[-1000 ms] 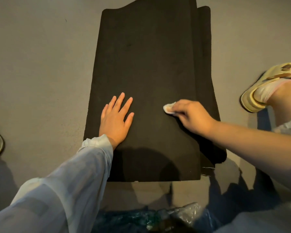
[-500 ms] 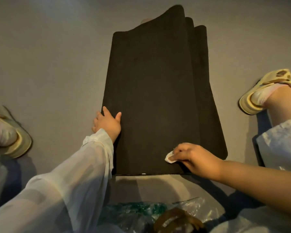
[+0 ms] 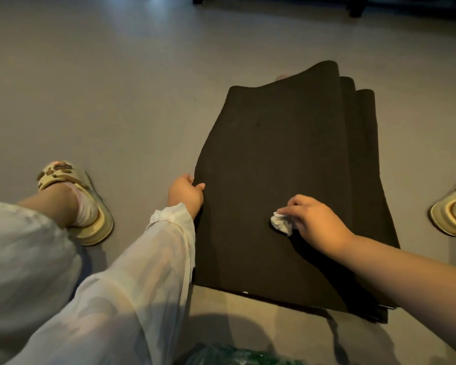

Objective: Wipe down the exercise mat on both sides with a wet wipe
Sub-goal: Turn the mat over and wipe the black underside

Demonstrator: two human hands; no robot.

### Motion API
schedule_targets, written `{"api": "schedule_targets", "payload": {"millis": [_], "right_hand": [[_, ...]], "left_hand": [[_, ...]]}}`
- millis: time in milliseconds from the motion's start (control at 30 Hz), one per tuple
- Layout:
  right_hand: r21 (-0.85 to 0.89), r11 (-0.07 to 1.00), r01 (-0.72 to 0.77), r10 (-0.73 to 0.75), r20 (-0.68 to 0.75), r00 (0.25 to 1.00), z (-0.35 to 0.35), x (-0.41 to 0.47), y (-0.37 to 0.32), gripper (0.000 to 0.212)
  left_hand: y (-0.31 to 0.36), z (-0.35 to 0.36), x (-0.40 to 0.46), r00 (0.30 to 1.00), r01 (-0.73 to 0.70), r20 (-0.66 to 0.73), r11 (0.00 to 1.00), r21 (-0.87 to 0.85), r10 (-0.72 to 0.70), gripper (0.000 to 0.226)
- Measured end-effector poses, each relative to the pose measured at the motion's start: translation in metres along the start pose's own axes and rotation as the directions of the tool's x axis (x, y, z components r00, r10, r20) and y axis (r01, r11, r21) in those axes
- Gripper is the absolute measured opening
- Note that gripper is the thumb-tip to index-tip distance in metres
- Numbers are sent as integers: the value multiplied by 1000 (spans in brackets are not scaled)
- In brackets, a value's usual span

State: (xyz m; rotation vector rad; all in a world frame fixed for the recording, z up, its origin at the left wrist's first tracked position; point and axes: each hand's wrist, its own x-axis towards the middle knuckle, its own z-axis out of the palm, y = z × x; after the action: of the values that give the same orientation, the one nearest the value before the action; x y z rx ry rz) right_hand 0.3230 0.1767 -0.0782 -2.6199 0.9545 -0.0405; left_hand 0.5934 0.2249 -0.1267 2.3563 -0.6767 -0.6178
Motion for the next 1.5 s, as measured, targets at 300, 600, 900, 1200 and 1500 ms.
{"api": "schedule_targets", "payload": {"millis": [300,600,900,1200,1500], "right_hand": [[6,988,156,-156,60,986,23,46,-49,36],[2,997,76,-76,-19,997,8,78,-31,29],[-329,938,-109,47,-191,981,-57,177,32,41],[-506,860,-59,133,111,985,-29,219,34,30],[-119,986,113,-86,209,974,7,122,1,25]], "left_hand": [[-55,-70,31,969,-7,-228,926,377,100,34],[-9,49,-12,789,-539,481,806,244,382,57],[-34,73,-24,798,-603,337,680,417,500,69],[-35,77,-20,805,-593,328,679,433,494,67],[-31,71,-25,807,-588,287,748,306,516,47]]}}
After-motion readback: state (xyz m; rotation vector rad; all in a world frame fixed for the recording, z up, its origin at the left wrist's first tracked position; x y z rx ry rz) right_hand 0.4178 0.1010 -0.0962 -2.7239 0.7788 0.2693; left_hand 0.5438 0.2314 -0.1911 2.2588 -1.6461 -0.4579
